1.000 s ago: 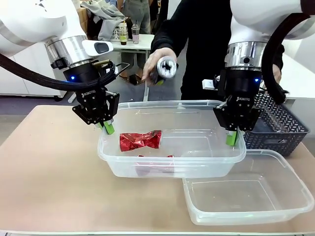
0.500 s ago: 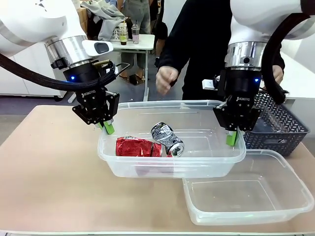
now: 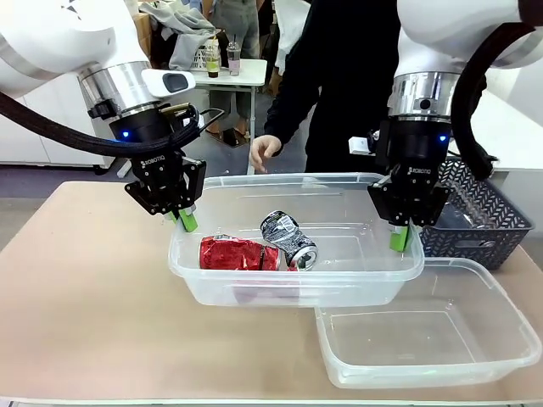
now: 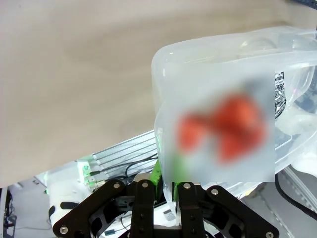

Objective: Sort the waste into each basket.
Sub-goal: Offer the picked Organizing box to the human.

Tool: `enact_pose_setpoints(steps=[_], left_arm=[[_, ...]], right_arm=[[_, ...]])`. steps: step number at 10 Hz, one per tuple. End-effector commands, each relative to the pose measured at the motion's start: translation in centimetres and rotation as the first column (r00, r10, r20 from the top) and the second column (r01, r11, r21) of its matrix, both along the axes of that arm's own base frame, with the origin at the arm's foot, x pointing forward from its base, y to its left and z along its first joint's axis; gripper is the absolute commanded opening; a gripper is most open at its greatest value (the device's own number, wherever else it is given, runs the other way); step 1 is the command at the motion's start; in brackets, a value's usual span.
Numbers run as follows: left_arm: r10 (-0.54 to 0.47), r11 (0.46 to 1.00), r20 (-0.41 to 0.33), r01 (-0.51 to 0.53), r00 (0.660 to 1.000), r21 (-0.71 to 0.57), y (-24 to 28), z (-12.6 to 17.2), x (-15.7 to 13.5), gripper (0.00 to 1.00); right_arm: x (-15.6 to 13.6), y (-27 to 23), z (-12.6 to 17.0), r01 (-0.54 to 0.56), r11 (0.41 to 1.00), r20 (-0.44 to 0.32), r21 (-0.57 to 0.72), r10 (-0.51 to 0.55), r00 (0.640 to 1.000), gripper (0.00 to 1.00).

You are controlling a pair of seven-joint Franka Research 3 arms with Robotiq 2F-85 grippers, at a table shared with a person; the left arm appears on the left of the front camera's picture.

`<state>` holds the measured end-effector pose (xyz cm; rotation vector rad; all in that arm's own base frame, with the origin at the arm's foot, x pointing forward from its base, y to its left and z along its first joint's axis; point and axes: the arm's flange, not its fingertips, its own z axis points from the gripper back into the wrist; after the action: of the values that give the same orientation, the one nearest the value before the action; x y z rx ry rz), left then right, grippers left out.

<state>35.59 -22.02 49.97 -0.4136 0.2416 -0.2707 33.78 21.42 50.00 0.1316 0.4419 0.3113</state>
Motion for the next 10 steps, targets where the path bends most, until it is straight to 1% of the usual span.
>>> enact_pose_setpoints(steps=[1, 3, 4, 5, 6, 7, 8, 9, 10], left_arm=[[0.0, 1.0, 0.01, 0.0, 1.0, -0.006, 0.2, 0.4, -0.2, 0.09], [0.0, 1.0, 0.01, 0.0, 1.0, -0.006, 0.2, 0.4, -0.2, 0.09], [0.0, 1.0, 0.0, 0.0, 1.0, 0.0, 0.0, 0.0, 0.0, 0.09], [0.005, 1.0, 0.002, -0.005, 1.0, 0.027, -0.5, 0.4, 1.9, 0.09], [0.052, 0.998, 0.012, -0.052, 0.999, 0.043, -0.6, 0.8, 4.5, 0.09], [0.077, 0.996, 0.001, -0.076, 0.997, 0.035, -0.6, 1.1, 7.1, 0.09], [0.107, 0.993, -0.019, -0.106, 0.994, 0.044, -0.4, 1.2, 9.3, 0.09], [0.128, 0.991, -0.038, -0.127, 0.991, 0.039, -0.3, 0.8, 11.4, 0.09], [0.157, 0.987, -0.064, -0.155, 0.986, 0.035, -0.1, 0.0, 13.3, 0.09]], right_arm=[[-0.3, -0.1, 0.5, -0.019, 1.0, -0.012, 0.001, 0.019, 1.0, 0.05], [-0.3, -0.1, 0.5, -0.019, 1.0, -0.012, 0.001, 0.019, 1.0, 0.05], [0.0, 0.0, 0.0, 0.0, 1.0, 0.0, 0.0, 0.0, 1.0, 0.05], [3.0, 0.8, 0.0, 0.01, 1.0, -0.034, -0.003, -0.01, 0.999, 0.05], [6.4, 1.7, -0.2, 0.003, 1.0, -0.053, 0.008, -0.002, 0.999, 0.05], [9.5, 2.2, -0.6, 0.01, 1.0, -0.06, 0.016, -0.009, 0.998, 0.05], [12.1, 2.7, -1.1, 0.02, 0.999, -0.106, 0.03, -0.017, 0.994, 0.05], [14.3, 3.2, -1.9, 0.029, 0.999, -0.108, 0.019, -0.026, 0.994, 0.05], [15.8, 3.5, -2.5, 0.037, 0.999, -0.105, 0.037, -0.033, 0.994, 0.05]])
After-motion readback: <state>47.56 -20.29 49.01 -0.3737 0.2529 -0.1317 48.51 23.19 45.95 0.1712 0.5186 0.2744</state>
